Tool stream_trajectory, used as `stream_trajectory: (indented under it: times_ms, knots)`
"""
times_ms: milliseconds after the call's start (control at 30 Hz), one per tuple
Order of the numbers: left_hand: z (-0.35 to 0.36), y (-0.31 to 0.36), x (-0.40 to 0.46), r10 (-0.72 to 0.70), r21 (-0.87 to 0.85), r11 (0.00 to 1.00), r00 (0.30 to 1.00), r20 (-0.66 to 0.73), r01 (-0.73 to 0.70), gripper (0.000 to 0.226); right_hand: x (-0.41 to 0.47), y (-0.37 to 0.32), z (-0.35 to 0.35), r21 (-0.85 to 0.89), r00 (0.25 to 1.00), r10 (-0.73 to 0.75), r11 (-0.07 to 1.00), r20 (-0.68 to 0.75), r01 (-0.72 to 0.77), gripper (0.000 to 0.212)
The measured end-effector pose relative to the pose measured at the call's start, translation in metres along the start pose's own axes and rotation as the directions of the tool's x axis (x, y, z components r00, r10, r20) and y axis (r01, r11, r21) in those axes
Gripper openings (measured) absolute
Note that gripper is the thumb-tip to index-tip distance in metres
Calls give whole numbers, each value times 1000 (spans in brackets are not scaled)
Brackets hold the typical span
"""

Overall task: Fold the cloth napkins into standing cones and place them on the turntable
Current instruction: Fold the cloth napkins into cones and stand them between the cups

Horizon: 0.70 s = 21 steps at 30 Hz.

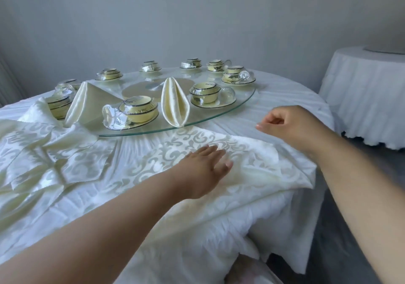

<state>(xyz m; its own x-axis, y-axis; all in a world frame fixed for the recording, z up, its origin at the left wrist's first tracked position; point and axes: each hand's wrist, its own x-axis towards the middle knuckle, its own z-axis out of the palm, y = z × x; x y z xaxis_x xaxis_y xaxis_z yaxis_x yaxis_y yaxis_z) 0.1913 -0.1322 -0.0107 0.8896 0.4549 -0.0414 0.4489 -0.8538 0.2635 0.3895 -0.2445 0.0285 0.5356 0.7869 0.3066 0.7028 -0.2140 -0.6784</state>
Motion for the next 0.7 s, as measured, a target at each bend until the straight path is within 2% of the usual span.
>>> stream_trajectory:
  times_ms: [133, 233, 300, 367, 467, 600, 633, 700]
  knots:
    - [21, 9, 13, -38, 93, 995, 996, 84, 30, 70, -38, 39, -4, 64, 980, 53, 997, -191, -42, 20]
    - [32, 11, 13, -66, 161, 985, 996, 62, 56, 73, -76, 56, 5, 90, 933, -2, 995, -359, 36, 30]
    - [36, 11, 11, -71, 180, 981, 997, 23, 66, 73, -99, 68, 13, 87, 915, 3, 996, -405, 35, 34]
    - [37, 12, 10, -77, 180, 981, 997, 8, 75, 73, -114, 79, 23, 75, 922, 42, 997, -386, -14, 32]
    - [36, 12, 10, -80, 180, 981, 997, 3, 79, 73, -111, 90, 29, 85, 940, 33, 996, -339, -5, 22]
    - [36, 12, 9, -76, 175, 982, 997, 4, 74, 72, -78, 89, 7, 357, 962, 132, 933, -239, -39, 22]
    - [36, 12, 9, -77, 176, 982, 997, 5, 75, 72, -67, 86, 2, 353, 966, 133, 934, -224, -46, 25]
    - [36, 11, 10, -84, 181, 980, 996, 4, 82, 73, -41, 79, -3, 238, 964, 143, 967, -226, -88, 29]
